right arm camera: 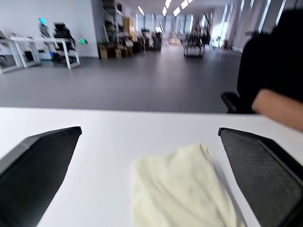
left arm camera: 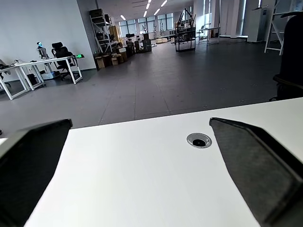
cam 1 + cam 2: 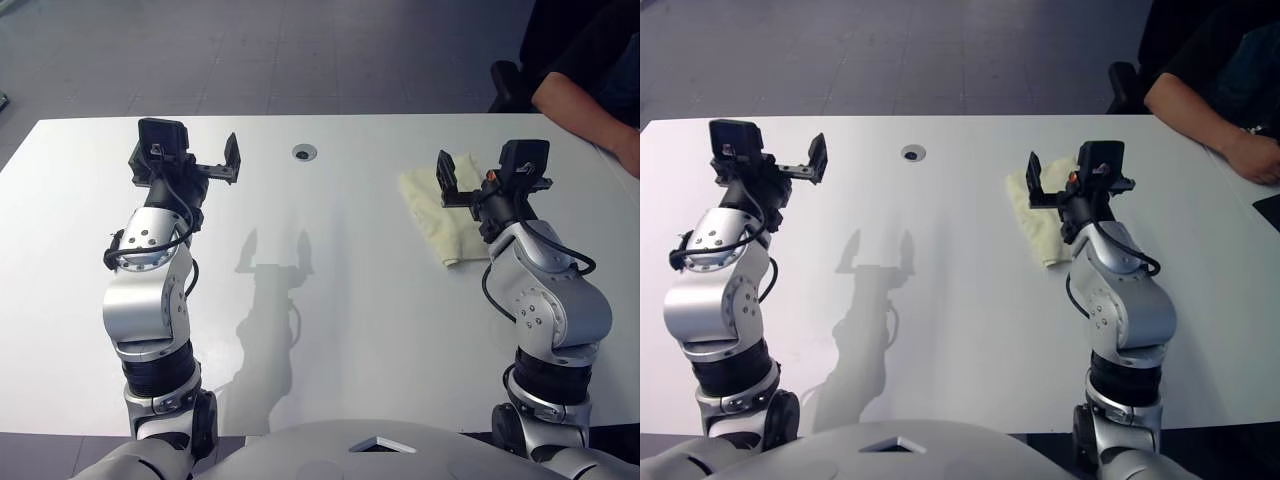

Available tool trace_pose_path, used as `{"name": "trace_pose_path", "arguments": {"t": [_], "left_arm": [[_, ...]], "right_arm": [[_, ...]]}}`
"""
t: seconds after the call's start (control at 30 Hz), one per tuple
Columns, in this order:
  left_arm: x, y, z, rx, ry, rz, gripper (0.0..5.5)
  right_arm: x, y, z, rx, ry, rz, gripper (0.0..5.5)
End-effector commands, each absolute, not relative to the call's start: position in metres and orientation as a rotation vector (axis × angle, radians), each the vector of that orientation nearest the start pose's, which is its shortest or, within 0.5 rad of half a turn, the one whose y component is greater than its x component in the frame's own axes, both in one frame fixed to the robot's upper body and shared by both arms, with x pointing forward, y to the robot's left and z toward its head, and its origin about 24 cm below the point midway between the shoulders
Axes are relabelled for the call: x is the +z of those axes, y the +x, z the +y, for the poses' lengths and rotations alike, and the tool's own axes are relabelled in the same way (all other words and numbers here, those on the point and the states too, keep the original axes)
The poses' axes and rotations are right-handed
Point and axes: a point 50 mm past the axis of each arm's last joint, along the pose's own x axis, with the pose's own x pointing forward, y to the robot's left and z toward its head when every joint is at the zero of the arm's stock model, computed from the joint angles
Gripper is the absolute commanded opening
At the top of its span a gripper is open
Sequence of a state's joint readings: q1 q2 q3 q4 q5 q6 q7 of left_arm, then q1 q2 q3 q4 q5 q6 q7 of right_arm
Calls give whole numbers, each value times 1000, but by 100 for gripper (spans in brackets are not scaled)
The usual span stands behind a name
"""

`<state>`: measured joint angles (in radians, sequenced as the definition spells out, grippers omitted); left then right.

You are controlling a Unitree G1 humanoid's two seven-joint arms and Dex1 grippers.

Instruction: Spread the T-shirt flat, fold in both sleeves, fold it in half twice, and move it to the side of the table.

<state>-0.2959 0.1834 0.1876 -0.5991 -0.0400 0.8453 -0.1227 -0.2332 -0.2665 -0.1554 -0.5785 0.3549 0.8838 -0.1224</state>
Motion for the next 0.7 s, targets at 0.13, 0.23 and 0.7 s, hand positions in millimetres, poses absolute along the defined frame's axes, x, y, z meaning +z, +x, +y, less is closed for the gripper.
{"name": "trace_pose_path", "arguments": {"t": [0.13,0.23,0.7], "left_arm": [[181,262,184,-41,63,-30,540],[179,261,183,-47,56,-14,540],[180,260,183,-35,60,-17,540]], "right_arm": [[170,261,-183,-35,-1,55,538],[169,264,-180,-33,-12,60,538],[167,268,-178,-23,-23,67,538]]}}
